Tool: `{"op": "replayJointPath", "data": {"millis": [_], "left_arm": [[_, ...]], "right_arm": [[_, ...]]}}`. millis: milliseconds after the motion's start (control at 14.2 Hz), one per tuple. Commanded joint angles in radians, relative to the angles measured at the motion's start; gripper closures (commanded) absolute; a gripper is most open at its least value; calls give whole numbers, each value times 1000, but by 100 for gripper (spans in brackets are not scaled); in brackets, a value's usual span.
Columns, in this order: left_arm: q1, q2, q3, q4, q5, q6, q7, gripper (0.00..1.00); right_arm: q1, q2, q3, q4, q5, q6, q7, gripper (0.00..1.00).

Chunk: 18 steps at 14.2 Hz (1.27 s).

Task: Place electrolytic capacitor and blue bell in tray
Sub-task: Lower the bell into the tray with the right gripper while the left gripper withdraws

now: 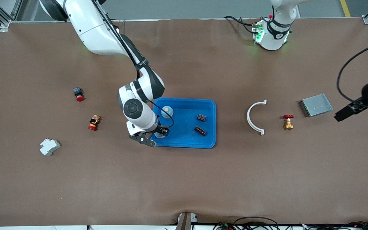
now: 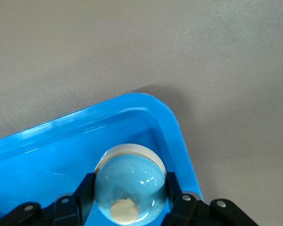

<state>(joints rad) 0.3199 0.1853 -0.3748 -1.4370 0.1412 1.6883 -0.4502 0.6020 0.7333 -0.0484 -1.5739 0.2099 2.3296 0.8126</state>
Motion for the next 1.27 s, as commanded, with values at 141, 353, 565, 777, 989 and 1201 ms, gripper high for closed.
{"op": "replayJointPath", "data": {"millis": [141, 353, 565, 777, 989, 1201], "left_arm": [[50, -64, -10, 17, -65, -67, 156, 0], [45, -116, -13, -20, -66, -130, 243, 0], [-8, -210, 19, -121, -94, -131, 257, 0], [-220, -300, 213, -219, -94, -125, 246, 0], [-262, -304, 244, -220, -94, -130, 246, 0], [-262, -273, 257, -148, -98, -165, 265, 0]], "right_arm": [[22, 38, -8, 34, 12, 19, 16, 91], [27, 43, -8, 34, 11, 22, 14, 89], [27, 43, -8, 32, 11, 22, 14, 45], [35, 38, -10, 32, 9, 36, 14, 0], [42, 26, -10, 32, 9, 24, 14, 0], [45, -40, -10, 29, 9, -53, 14, 0]]}}
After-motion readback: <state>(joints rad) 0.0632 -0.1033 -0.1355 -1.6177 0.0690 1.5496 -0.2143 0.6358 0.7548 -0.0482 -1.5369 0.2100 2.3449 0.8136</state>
